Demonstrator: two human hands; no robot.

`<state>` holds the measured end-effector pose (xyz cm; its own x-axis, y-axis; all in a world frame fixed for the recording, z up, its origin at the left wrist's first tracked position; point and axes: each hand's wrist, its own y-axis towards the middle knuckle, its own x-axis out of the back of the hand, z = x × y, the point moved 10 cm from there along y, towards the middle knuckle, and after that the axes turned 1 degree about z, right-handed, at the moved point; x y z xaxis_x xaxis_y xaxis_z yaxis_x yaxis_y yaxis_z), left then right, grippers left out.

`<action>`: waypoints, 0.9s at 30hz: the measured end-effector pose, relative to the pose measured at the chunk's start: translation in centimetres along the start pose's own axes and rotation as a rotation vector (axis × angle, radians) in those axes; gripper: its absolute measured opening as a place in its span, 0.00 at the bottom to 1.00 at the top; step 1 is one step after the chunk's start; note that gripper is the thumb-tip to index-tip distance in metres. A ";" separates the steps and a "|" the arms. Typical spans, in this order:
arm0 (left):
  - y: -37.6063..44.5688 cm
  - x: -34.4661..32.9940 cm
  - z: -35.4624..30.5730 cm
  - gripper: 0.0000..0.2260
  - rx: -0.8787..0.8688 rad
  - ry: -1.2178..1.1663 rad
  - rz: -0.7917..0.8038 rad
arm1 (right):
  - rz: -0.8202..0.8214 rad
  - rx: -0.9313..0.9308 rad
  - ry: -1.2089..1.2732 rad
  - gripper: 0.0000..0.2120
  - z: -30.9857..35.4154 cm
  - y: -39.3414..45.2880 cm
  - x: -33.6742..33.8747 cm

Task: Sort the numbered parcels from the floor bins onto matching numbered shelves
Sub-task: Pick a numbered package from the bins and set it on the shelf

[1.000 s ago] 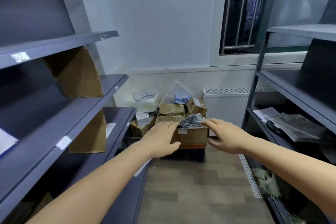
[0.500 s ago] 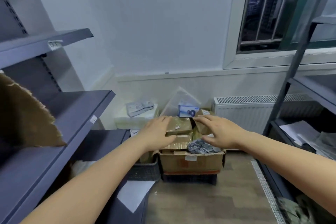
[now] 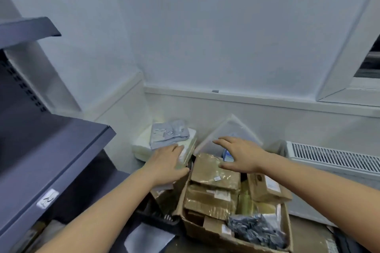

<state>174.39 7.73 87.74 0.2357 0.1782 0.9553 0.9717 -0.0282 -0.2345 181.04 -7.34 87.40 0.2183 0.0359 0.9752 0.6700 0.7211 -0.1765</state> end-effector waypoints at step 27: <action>30.5 -10.3 25.9 0.26 0.427 -0.082 0.027 | 0.236 0.087 0.088 0.36 -10.5 38.4 -15.7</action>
<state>201.22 30.51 66.07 0.2424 0.2605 0.9345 0.8678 0.3724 -0.3289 210.75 12.53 63.90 0.4248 0.1523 0.8924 0.5304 0.7570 -0.3817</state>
